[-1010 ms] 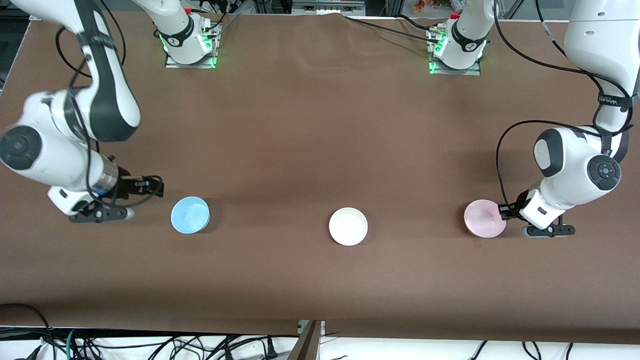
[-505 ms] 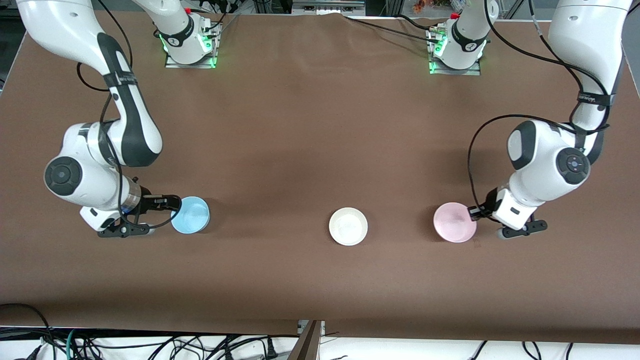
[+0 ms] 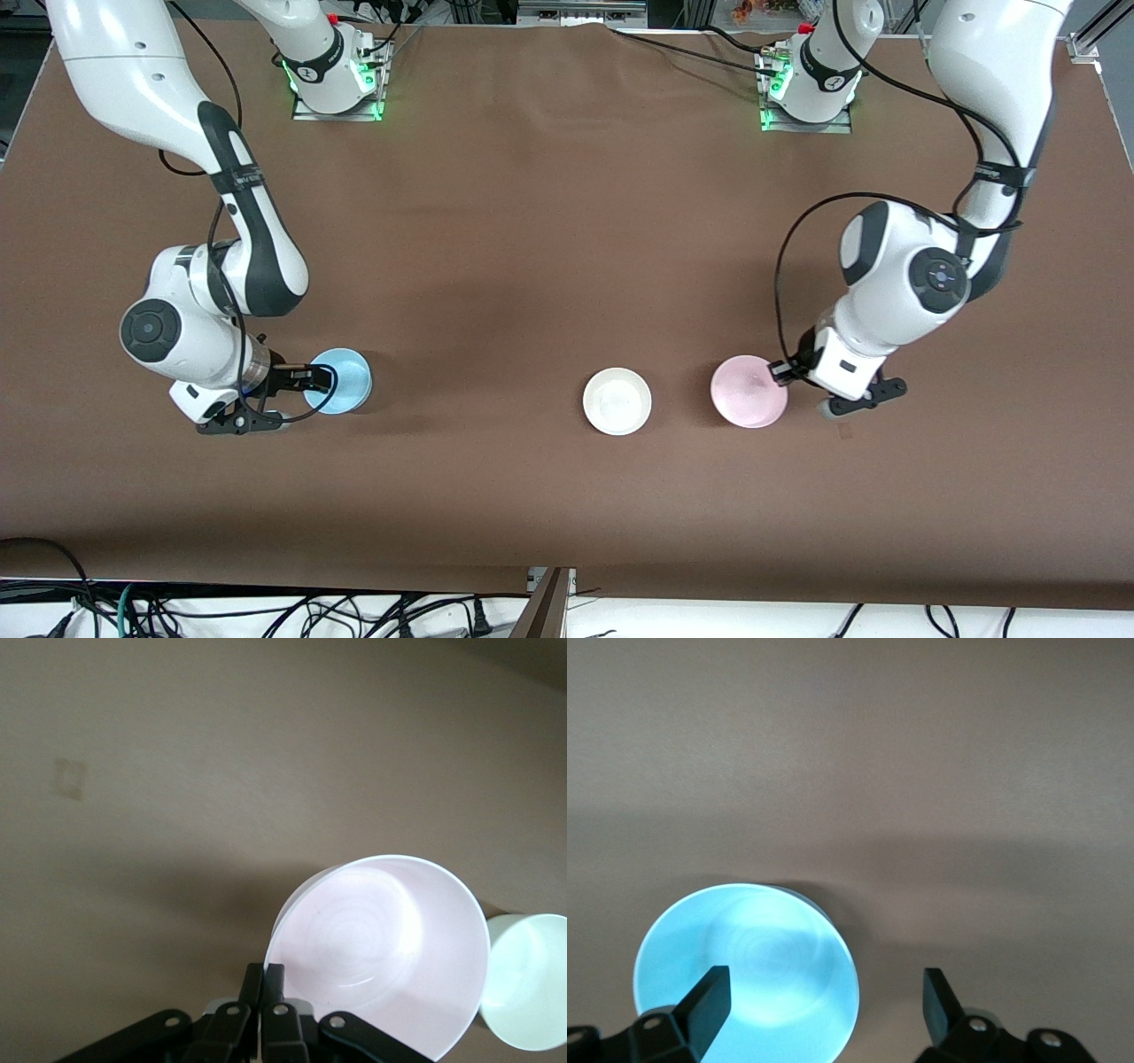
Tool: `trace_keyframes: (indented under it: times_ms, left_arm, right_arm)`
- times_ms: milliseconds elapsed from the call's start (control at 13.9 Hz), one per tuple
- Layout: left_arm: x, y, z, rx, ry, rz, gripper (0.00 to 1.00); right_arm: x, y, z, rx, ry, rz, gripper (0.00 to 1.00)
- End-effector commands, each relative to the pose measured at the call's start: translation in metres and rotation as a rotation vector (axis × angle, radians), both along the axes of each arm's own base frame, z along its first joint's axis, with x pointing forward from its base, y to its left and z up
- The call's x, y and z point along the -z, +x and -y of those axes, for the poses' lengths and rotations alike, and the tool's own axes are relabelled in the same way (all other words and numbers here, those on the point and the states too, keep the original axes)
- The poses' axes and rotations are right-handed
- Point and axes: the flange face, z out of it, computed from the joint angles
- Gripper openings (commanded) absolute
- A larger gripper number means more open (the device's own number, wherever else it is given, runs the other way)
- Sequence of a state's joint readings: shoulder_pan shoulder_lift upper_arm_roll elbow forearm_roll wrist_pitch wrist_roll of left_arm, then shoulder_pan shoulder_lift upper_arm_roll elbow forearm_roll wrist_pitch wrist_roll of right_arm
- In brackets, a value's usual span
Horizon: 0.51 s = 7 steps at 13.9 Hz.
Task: Stack pink and blue bowls on white bowl
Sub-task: 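Carry the pink bowl onto the white bowl while the right gripper grips blue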
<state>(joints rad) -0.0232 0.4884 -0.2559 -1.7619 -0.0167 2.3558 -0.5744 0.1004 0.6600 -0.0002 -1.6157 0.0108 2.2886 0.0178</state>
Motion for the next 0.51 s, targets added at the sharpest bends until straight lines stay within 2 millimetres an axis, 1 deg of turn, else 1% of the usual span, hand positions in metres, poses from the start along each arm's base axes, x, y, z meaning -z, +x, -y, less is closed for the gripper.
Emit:
trace_keyframes:
  times_ms: [0,72,144,216,289,361,433]
  left_arm:
    - [-0.006,-0.009,0.035,-0.029,-0.009,-0.017,0.0]
    - [-0.004,-0.014,0.052,-0.035,-0.01,-0.025,0.0]
    - [-0.006,-0.017,0.067,-0.042,-0.013,-0.021,0.0]
    - [-0.008,-0.014,0.077,-0.056,-0.022,-0.016,0.0]
    - [-0.01,-0.017,0.094,-0.067,-0.029,-0.016,0.0]
    - [-0.007,-0.021,0.11,-0.077,-0.031,-0.023,0.0]
    - [-0.005,-0.021,0.119,-0.079,-0.034,-0.025,0.0]
  right_arm:
    - [0.007,0.0,-0.001,-0.005,0.012,-0.003,0.93]
    - [0.01,-0.001,-0.001,-0.005,0.012,-0.008,0.93]
    - [0.015,-0.001,0.001,-0.002,0.011,-0.015,0.92]
    - [0.018,-0.002,0.002,-0.001,0.011,-0.02,0.91]
    - [0.022,-0.003,0.004,-0.001,0.01,-0.027,0.9]
    - [0.025,-0.003,0.004,-0.001,0.01,-0.031,0.87]
    - [0.025,-0.003,0.004,0.001,0.01,-0.031,0.87]
